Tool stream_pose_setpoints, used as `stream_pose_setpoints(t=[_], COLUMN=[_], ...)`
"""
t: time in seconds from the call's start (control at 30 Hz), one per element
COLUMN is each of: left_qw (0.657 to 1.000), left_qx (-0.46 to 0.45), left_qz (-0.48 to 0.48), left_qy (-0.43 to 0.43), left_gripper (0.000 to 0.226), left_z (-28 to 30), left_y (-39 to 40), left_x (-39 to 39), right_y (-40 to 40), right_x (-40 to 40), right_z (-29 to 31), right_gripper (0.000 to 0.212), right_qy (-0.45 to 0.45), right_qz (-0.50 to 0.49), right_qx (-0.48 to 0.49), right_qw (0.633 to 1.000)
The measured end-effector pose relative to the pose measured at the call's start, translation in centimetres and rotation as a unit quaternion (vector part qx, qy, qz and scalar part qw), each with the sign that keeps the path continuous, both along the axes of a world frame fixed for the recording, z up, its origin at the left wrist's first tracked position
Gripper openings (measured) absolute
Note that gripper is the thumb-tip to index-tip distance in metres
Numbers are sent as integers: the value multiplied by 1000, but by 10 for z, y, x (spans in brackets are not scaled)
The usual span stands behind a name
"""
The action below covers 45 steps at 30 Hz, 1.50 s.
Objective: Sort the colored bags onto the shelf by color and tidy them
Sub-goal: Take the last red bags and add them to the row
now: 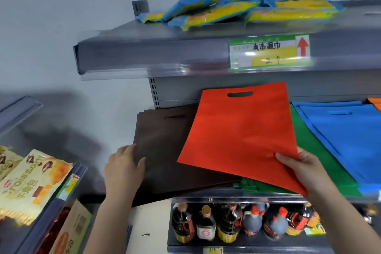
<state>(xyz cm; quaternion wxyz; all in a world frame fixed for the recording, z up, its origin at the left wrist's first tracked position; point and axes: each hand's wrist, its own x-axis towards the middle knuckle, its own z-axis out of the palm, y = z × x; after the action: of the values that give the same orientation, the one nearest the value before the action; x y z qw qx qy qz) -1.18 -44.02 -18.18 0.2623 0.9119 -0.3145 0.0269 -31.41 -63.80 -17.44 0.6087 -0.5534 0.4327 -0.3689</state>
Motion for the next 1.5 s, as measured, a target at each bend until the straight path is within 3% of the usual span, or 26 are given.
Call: stream_pose_setpoints(t=[0.03, 0.13, 0.27, 0.37, 0.5, 0.63, 0.73, 0.77, 0.9, 1.27, 1.5], left_qw=[999, 964, 900, 844, 777, 794, 828, 837, 854, 843, 829], left_qx=[-35, -164, -216, -242, -267, -208, -194, -198, -218, -230, -225], left_qz=[-20, -99, -157, -143, -135, -209, -256, -268, -302, -326, -355], left_qy=[14, 182, 346, 458, 554, 532, 460, 434, 363, 361, 370], left_gripper=[40, 34, 33, 25, 29, 30, 31, 31, 31, 34, 26], left_z=[3, 19, 29, 28, 22, 17, 12, 10, 5, 14, 12], left_y=[-7, -35, -74, -98, -123, -149, -171, -177, -199, -291, -372], left_x=[-7, -43, -96, -125, -173, -241, -295, -313, -380, -506, -557], right_y=[-1, -3, -9, -16, -26, -38, -50, -54, -68, -133, -212], right_x=[-3, -13, -44, -82, -148, -220, -272, -289, -352, -479, -538], right_z=[1, 5, 10, 11, 17, 21, 21, 21, 27, 33, 31], right_gripper=[17, 15, 37, 15, 15, 27, 54, 55, 13, 3, 9], right_qy=[-4, -16, -36, -31, -8, -9, -12, -14, -19, 79, 144], right_qz=[-2, 2, 2, -16, -19, -11, -22, -31, -60, -191, -224], right_qx=[-1, -6, -16, -17, -25, -18, -25, -26, -28, -71, -94], right_qw=[1000, 1000, 999, 999, 999, 1000, 999, 999, 998, 976, 959])
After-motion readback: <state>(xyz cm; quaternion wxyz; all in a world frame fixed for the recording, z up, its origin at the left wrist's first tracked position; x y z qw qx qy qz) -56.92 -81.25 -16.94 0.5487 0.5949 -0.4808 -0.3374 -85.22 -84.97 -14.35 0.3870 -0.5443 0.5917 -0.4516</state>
